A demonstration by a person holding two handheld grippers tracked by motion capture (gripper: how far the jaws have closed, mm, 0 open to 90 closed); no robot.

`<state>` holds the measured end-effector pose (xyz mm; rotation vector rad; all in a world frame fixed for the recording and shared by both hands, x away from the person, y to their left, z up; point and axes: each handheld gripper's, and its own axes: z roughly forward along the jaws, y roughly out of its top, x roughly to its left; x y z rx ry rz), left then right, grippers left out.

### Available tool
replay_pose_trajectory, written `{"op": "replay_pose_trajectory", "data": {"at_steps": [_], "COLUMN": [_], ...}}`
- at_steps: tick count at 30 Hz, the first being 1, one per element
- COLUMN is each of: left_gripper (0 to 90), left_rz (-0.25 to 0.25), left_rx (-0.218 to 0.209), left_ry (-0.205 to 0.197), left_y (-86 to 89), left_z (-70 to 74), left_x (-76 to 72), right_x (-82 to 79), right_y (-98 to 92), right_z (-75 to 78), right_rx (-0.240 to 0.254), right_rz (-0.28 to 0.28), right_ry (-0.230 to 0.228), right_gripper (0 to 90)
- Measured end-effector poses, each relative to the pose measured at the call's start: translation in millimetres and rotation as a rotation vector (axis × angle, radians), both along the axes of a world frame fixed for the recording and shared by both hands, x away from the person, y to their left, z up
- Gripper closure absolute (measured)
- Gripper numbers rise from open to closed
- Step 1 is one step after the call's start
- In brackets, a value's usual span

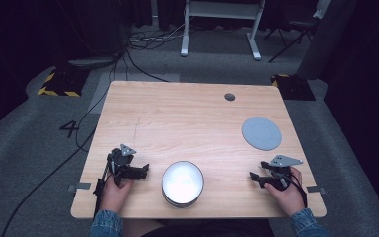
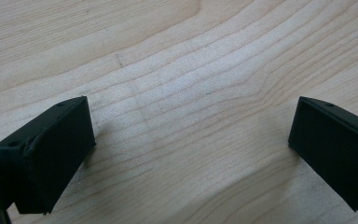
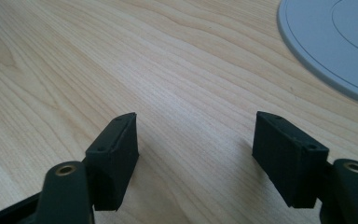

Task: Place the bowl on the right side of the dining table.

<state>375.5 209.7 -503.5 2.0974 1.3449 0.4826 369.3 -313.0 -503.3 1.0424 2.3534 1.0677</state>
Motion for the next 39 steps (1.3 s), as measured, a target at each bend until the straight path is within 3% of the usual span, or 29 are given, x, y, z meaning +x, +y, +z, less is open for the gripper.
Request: {"op": "replay_pose_trajectory", "data": {"at_steps": [21, 26, 29, 39], "left_gripper": [0.3, 0.3, 0.3, 0.3], "left_rz": [0.000, 0.000, 0.001, 0.001], "left_rx": [0.000, -0.005, -0.004, -0.003], "left_ry": [0.000, 0.002, 0.001, 0.000], "left_y": [0.0, -0.3, -0.3, -0.2], "left_z": [0.0, -0.1, -0.1, -0.1], "left_x": [0.0, -0.1, 0.0, 0.0], "right_x": [0.0, 0.4, 0.3, -1.5], "right_y": [0.1, 0.8, 0.2, 1.0], "right_z": [0.0, 1.4, 6.8, 37.7], "right_rx": [-0.001, 0.014, 0.038, 0.023], "right_rz": [0.000, -0.021, -0.024, -0.004], "right_ry": [0.000, 0.023, 0.064, 0.091], "right_gripper": [31.4, 32.4, 34.6, 33.0]}}
